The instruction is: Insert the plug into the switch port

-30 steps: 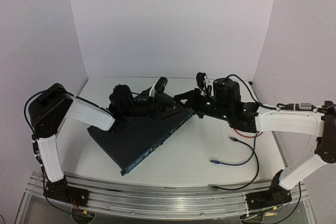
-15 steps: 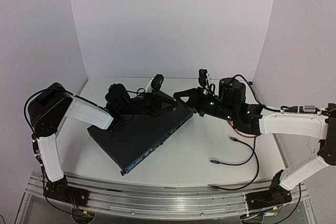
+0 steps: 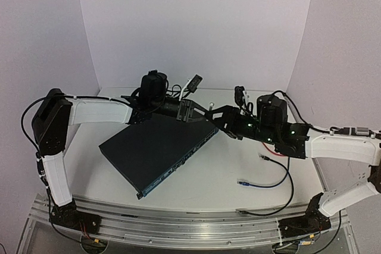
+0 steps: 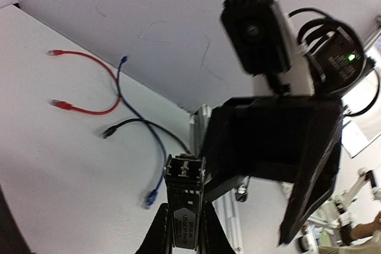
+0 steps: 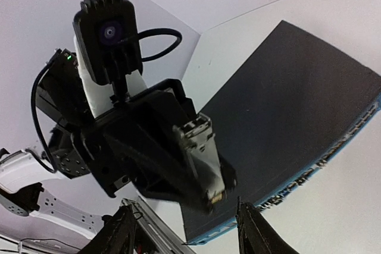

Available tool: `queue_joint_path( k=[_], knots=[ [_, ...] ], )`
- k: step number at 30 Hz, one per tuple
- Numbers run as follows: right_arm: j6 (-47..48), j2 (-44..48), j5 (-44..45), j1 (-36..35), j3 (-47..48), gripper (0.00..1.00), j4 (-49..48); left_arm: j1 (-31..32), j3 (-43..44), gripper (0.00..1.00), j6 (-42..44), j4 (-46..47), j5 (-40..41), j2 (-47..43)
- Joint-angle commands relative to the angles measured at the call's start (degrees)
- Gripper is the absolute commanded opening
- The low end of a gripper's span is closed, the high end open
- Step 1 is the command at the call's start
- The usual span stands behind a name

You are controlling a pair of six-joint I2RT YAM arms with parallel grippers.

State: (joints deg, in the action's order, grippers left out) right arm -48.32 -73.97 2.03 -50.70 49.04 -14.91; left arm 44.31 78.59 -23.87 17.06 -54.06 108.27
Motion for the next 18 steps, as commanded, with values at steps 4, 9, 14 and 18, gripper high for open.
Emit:
queue_joint_path(
  k=[4, 9, 14, 18],
  knots=[
    [7.7, 10.9, 10.3, 0.3, 5.8, 0.59, 27.6, 0.4, 7.0, 0.0, 37.6, -38.5, 17.0, -2.7],
    [6.9, 9.1, 9.7, 1.5, 16.1, 0.64, 46.9, 1.6, 9.9, 0.0, 49.1, -46.1, 24.9, -3.7],
    [3.6, 4.8, -7.7, 8.5, 19.1, 0.63, 48.6, 3.2, 9.5, 0.0, 58.9, -49.3, 28.8, -6.4],
    [24.8, -0.1, -25.2, 9.4, 24.2, 0.6, 49.4, 4.1, 8.3, 0.0, 68.7, -53.2, 28.5, -8.1]
  ],
)
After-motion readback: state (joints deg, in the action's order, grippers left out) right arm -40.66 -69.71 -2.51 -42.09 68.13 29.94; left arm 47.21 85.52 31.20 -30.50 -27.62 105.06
